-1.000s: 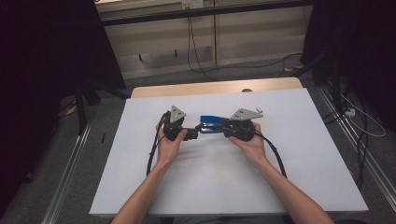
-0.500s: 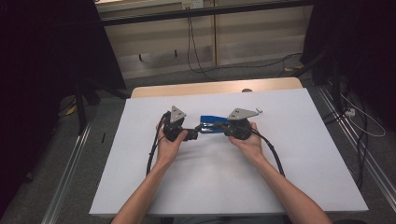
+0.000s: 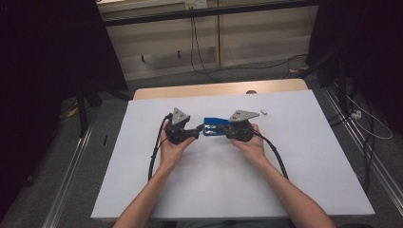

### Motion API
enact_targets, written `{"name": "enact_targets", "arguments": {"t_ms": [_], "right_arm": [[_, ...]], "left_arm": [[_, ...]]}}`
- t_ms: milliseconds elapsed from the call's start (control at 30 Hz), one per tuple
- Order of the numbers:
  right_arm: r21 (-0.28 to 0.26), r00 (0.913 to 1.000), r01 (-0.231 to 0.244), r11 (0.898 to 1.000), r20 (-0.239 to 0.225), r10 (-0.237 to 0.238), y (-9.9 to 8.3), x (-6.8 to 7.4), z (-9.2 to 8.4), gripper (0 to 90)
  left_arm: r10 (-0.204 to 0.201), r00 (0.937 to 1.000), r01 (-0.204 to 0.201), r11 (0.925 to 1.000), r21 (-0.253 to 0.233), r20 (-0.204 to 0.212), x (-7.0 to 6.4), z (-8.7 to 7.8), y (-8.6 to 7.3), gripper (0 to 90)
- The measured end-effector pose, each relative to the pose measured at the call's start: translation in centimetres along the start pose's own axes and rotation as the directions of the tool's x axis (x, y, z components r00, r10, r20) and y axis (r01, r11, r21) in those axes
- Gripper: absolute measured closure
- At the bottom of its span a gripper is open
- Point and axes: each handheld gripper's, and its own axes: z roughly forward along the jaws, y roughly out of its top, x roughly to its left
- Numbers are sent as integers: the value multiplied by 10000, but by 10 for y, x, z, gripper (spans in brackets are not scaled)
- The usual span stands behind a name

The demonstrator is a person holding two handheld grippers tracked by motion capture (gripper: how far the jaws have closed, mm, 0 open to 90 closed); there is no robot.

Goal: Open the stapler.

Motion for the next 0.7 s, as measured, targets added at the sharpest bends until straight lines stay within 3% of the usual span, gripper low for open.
{"name": "enact_targets", "arguments": {"t_ms": [167, 367, 700], "right_arm": [[55, 10000, 6, 10000, 37, -6, 1, 0, 2, 900], [98, 10000, -27, 9999, 96, 26, 2, -1, 3, 900], [201, 10000, 3, 9998, 47, -4, 2, -2, 5, 900]], "left_arm": [[-47, 9999, 45, 9999, 93, 138, 0, 2, -1, 508], [-282, 9976, 278, 9996, 80, 627, -3, 7, -3, 672], [-433, 9964, 435, 9991, -11, 731, -1, 8, -5, 861]]}}
